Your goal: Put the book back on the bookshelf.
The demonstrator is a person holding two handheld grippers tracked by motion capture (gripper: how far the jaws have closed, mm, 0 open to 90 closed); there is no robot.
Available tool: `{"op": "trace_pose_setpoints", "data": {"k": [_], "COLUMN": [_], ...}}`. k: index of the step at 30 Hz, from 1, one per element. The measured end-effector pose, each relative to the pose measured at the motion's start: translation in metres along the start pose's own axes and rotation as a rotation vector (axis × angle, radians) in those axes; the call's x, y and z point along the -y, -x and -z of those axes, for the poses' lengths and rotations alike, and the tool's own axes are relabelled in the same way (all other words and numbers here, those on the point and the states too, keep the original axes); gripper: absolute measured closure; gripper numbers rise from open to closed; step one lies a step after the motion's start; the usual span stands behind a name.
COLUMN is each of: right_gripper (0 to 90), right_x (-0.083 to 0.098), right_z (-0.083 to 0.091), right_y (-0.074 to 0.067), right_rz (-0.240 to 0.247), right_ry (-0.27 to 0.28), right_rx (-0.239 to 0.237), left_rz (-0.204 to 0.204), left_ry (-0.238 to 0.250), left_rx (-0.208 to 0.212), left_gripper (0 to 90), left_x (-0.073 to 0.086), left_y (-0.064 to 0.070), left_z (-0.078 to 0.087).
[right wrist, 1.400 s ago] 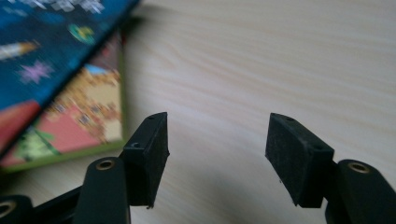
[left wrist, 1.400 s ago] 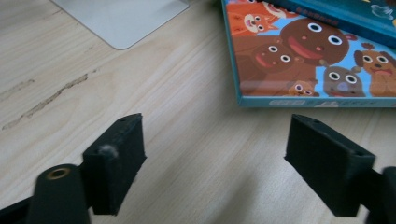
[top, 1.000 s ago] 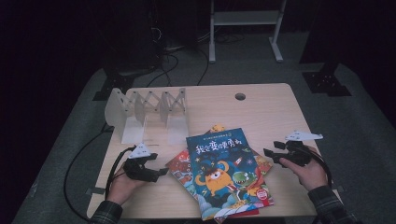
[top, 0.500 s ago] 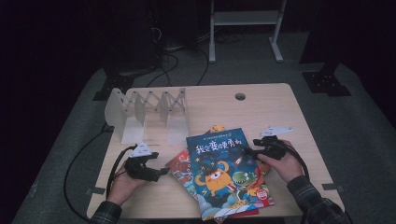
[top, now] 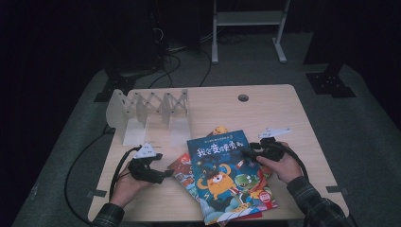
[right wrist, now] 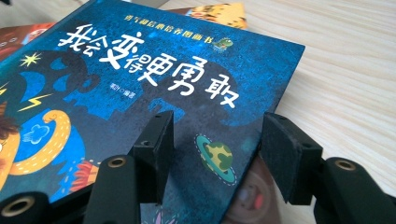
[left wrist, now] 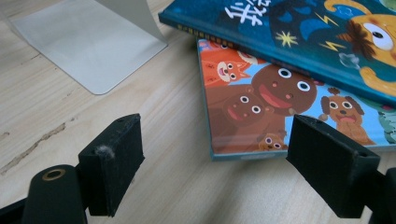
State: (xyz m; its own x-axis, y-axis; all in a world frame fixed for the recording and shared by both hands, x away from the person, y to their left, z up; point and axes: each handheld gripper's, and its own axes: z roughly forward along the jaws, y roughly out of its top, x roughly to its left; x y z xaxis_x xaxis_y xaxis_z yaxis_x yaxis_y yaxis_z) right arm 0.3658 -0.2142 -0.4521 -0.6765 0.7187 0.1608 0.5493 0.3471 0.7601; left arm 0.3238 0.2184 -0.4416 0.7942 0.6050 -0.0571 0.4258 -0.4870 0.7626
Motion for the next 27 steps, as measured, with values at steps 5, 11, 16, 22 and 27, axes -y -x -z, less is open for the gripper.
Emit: {"op": "trace_pose_setpoints", "data": {"k": [5, 11, 16, 22, 27], "right_gripper": [44.6, 45.7, 45.9, 46.0, 46.0], "right_x": [-0.005, -0.01, -0.016, -0.023, -0.03], "right_z": [-0.004, -0.01, -0.016, -0.027, -0.033], "right_y": [-0.009, -0.015, -0.019, -0.026, -0.031], "right_rz": [0.06, 0.095, 0.111, 0.129, 0.154], "right_ry": [-0.013, -0.021, -0.027, -0.025, -0.037], "right_rx": [-0.015, -0.028, -0.038, -0.05, -0.045], "left_rz": [-0.003, -0.008, -0.012, -0.021, -0.018], "left_ry": [0.013, 0.015, 0.025, -0.015, -0.03], "left_rx": [0.0, 0.001, 0.009, 0.023, 0.038], "left_gripper": [15.7, 15.4, 15.5, 15.5, 15.6], "left_x": [-0.005, -0.011, -0.019, -0.026, -0.027], "left_y": [-0.001, -0.003, -0.006, -0.008, -0.007], "left_z": [-0.003, -0.006, -0.014, -0.027, -0.033]}}
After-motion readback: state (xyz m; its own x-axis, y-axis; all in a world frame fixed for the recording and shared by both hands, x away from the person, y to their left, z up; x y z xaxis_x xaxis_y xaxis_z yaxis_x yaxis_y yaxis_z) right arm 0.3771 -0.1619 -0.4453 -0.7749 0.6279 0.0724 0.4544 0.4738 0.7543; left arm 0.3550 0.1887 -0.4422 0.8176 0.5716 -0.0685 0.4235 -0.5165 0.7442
